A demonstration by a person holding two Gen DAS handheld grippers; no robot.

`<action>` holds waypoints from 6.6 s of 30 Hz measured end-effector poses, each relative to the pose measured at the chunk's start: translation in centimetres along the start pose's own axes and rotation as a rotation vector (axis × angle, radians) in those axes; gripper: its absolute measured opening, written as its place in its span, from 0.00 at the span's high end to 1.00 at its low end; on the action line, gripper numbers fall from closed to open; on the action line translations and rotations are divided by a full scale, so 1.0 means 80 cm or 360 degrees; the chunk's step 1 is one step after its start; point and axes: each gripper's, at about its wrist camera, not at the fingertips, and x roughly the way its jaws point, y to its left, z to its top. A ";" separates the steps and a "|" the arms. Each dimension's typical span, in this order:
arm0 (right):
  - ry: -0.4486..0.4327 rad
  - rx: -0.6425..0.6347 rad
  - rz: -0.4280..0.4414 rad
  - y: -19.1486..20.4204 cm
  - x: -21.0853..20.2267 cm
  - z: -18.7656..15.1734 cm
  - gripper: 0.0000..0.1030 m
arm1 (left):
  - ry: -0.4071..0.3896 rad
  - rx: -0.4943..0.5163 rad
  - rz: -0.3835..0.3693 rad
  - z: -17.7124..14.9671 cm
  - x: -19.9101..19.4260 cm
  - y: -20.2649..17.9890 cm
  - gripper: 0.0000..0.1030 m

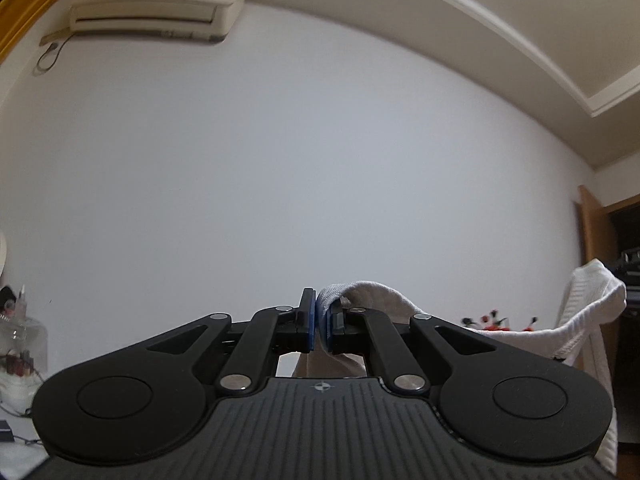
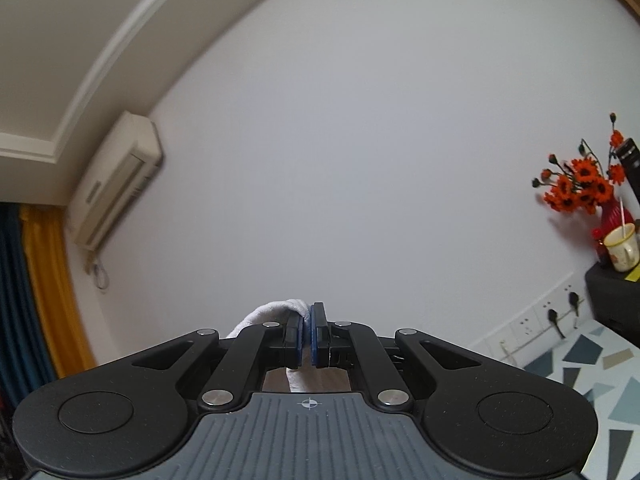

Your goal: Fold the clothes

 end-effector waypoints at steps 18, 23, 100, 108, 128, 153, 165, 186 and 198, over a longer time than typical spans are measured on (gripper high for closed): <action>0.0131 -0.0102 -0.0043 -0.225 0.361 -0.005 0.96 | 0.0244 0.0257 0.0479 -0.108 0.434 0.047 0.92; 0.0268 -0.0200 -0.0136 -0.294 0.492 -0.049 0.96 | 0.0422 0.0276 0.0630 -0.183 0.544 0.066 0.92; 0.1207 -0.0272 -0.0677 -0.240 0.836 -0.476 0.58 | 0.1328 -0.0069 0.0872 -0.269 0.383 0.389 0.96; 0.1411 -0.0290 -0.0611 -0.247 0.804 -0.507 0.50 | 0.1321 0.0002 0.0923 -0.275 0.400 0.400 0.96; 0.1128 0.0080 -0.1135 -0.298 0.567 -0.413 0.39 | 0.1604 0.0461 0.0347 -0.341 0.480 0.194 0.28; 0.0922 -0.0076 -0.0999 -0.354 0.469 -0.304 0.97 | 0.2033 0.0214 0.0292 -0.437 0.419 0.059 0.21; 0.0391 0.0142 -0.1602 -0.547 0.403 -0.178 0.97 | 0.2083 0.0326 0.0141 -0.450 0.437 0.003 0.31; 0.0651 -0.0029 -0.1660 -0.650 0.495 -0.164 0.81 | 0.2048 0.0327 0.0140 -0.471 0.450 0.011 0.20; 0.0888 0.0104 -0.1209 -0.530 0.471 -0.228 0.24 | 0.1814 0.0370 0.0014 -0.420 0.406 -0.015 0.19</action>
